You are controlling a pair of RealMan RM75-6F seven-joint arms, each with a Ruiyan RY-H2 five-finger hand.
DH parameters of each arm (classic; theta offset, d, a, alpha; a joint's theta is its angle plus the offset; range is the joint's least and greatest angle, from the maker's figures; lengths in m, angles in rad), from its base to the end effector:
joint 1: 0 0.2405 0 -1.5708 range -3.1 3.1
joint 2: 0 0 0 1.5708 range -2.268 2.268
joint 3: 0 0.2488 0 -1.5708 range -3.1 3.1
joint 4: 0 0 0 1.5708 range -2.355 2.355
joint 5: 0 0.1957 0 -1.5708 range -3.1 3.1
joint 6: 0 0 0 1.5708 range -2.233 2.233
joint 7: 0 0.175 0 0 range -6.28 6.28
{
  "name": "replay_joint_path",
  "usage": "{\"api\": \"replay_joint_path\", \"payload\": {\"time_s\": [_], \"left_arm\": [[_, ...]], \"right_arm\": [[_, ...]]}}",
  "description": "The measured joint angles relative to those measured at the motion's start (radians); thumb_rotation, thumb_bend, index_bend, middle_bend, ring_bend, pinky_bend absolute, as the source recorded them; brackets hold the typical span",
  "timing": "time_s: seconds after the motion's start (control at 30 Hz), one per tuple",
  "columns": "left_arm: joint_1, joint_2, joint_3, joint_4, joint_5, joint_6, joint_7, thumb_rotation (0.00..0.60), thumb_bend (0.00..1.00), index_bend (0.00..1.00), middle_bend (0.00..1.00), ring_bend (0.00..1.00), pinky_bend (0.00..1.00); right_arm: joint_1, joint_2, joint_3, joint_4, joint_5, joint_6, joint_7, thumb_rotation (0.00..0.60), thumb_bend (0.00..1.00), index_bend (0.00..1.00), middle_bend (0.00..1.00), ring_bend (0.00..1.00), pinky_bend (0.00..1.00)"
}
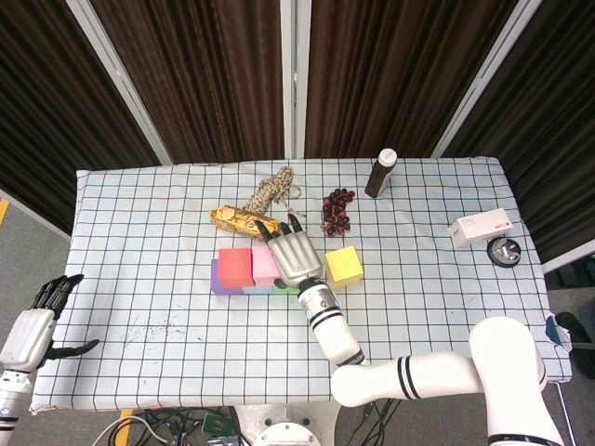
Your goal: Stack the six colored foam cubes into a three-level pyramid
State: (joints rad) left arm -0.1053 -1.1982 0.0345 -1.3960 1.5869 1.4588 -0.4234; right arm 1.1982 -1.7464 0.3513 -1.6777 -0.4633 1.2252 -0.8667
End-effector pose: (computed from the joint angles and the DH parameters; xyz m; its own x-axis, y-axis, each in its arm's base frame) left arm -0.3241 0.2016 0.1403 0.1348 0.1282 0.9825 0.9897 -0.0648 -0.1273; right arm 0.0332 -0.3594 -0.0478 0.4570 -0.2552 0.8521 -0.8582 -0.3782 0.3470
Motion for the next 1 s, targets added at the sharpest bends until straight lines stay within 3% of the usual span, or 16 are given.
{"api": "replay_joint_path", "payload": {"time_s": [0.83,1.0], "left_arm": [[-0.013,0.002,0.003,-0.001,-0.007,-0.028,-0.007,0.600,0.00,0.03,0.08,0.00,0.00],[-0.013,0.000,0.003,0.001,-0.009,-0.030,-0.009,0.600,0.00,0.03,0.08,0.00,0.00]], "right_arm": [[-0.011,-0.015,0.008,0.021,-0.005,-0.018,0.019,0.600,0.09,0.00,0.52,0.16,0.00],[-0.012,-0.015,0.007,0.023,-0.002,-0.022,0.018,0.600,0.09,0.00,0.48,0.16,0.00]]}}
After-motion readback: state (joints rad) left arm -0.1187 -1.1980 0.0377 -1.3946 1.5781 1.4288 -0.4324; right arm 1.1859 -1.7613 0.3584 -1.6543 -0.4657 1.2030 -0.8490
